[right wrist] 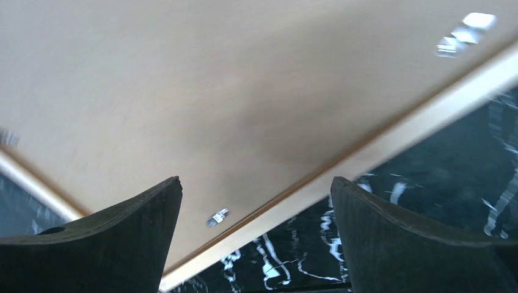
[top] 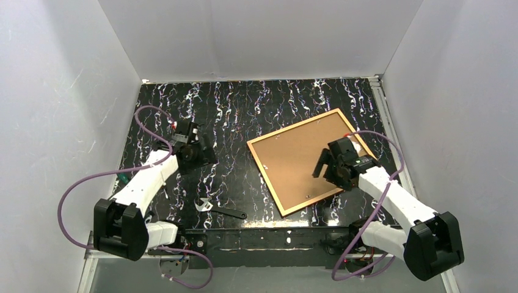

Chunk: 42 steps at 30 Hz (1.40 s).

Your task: Take the photo out of the frame

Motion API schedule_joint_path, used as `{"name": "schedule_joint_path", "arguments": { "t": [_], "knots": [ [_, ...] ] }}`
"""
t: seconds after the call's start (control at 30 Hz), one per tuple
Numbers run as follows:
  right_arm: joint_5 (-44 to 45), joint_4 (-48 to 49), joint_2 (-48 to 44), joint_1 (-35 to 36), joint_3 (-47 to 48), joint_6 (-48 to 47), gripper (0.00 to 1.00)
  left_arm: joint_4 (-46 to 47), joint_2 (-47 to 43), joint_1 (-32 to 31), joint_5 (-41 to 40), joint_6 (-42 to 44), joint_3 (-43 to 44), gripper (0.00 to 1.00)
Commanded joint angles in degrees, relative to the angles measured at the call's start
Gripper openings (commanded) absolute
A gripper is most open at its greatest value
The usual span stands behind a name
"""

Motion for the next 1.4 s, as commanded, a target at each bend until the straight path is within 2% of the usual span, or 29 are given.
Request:
{"name": "schedule_joint_path", "arguments": {
  "t": [0.0,0.1,0.23,0.3,0.47,0.67,0.73,0.83,0.9,1.07,1.23,1.37],
  "knots": [
    [10.43,-9.01,-1.51,-7.55,1.18,11.26,0.98,6.39,-1.42,-5.02,22.21,10.31,0.98,0.91],
    [9.67,-10.03,-3.06,-13.62,-0.79,13.94,0.95,8.79,-0.15,-10.23,32.3,13.59,2.63,0.98],
    [2.66,-4.02,-7.33,-20.85,-5.5,12.28,0.85,7.6,0.48,-17.27,37.86,18.12,4.4,0.98],
    [0.67,-1.55,-7.97,-21.61,-6.65,11.41,0.81,5.52,0.25,-20.43,38.97,20.61,5.37,0.98],
    [-0.64,-0.19,-7.61,-21.58,-9.27,14.37,0.75,1.76,0.03,-24.93,36.29,24.04,6.44,0.98],
    [-1.49,3.24,-6.76,-21.6,-13.08,17.35,0.54,-0.16,-0.3,-28.54,34.04,26.36,6.98,0.98],
    [-1.13,3.52,-6.7,-21.63,-13.62,18.02,0.52,-0.48,-0.34,-29.24,33.43,26.91,6.92,0.98],
    [-0.47,4.07,-6.81,-21.58,-14.37,18.3,0.43,-0.68,-0.12,-30.17,32.75,27.31,6.9,0.98],
    [-0.27,4.62,-6.76,-21.59,-14.81,18.29,0.42,-0.73,0.23,-30.71,32.44,27.44,6.9,0.98],
    [-1.03,5.22,-6.5,-21.6,-15.38,17.99,0.27,-0.27,1.66,-31.53,31.65,26.32,6.71,0.98],
    [-1.07,6.38,-9.27,-21.58,-16.52,17.26,0.25,0.64,4.15,-31.7,28.46,21.9,6.54,0.96],
    [-1.24,6.83,-11.6,-21.62,-16.64,15.93,0.14,4.42,3.65,-34.48,24.5,24.8,5.17,0.96]
  ]
}}
